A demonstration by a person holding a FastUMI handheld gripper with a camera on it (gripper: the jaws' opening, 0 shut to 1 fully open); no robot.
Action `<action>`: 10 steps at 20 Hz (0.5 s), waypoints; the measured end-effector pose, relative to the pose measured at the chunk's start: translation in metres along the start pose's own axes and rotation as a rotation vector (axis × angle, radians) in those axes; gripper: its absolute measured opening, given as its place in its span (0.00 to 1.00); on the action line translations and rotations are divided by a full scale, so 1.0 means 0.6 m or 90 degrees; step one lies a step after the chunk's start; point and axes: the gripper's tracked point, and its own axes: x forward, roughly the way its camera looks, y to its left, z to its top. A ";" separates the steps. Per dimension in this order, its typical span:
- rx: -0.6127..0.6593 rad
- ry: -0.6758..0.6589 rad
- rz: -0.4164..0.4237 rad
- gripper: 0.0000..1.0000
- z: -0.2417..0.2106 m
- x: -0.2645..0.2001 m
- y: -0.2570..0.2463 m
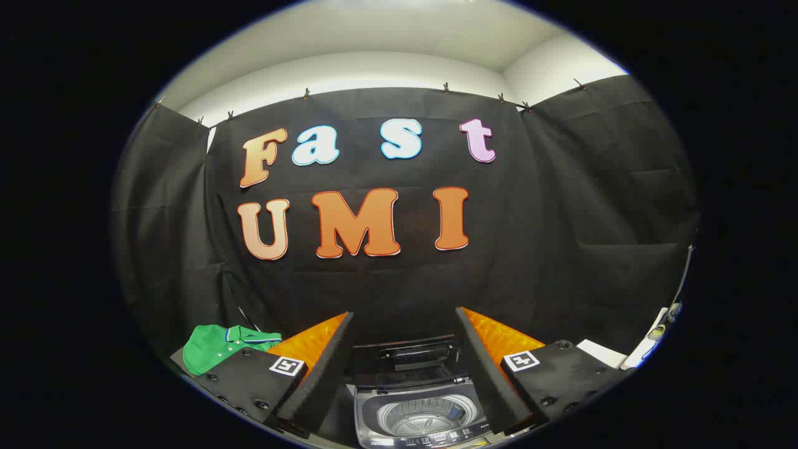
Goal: Put the clothes into the washing machine and then close the washing machine lid.
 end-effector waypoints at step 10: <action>0.011 0.011 -0.003 1.00 -0.011 0.009 -0.008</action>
